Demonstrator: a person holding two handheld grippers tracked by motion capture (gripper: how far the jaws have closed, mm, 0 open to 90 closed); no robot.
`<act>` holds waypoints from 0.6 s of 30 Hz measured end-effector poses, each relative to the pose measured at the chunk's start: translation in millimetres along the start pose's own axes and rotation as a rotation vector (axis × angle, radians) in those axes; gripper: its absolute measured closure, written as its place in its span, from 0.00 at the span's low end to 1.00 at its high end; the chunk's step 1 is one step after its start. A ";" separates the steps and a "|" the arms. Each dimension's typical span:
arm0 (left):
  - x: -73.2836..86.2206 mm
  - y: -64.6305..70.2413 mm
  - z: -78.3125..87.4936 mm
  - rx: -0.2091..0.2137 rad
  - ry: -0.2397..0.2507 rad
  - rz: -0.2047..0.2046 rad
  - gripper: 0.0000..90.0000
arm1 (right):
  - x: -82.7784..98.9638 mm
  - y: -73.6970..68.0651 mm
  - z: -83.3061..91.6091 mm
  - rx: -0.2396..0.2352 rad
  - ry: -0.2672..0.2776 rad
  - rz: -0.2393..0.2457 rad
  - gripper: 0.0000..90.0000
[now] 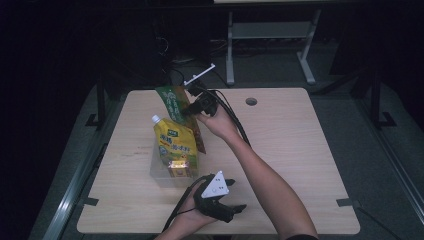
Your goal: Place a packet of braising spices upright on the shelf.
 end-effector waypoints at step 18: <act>1.1 2.2 0.4 -0.002 -0.002 -0.003 0.23 | -5.4 -0.7 -0.3 0.026 0.032 -0.051 0.99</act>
Point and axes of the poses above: each handheld gripper's, and its own axes: z roughly backward along the jaws, x roughly out of its underside, y roughly to its right, the point moved 4 cm from there along -z, roughly forward along the jaws, and after that the axes turned 13 degrees about z, right-handed, at the moved point
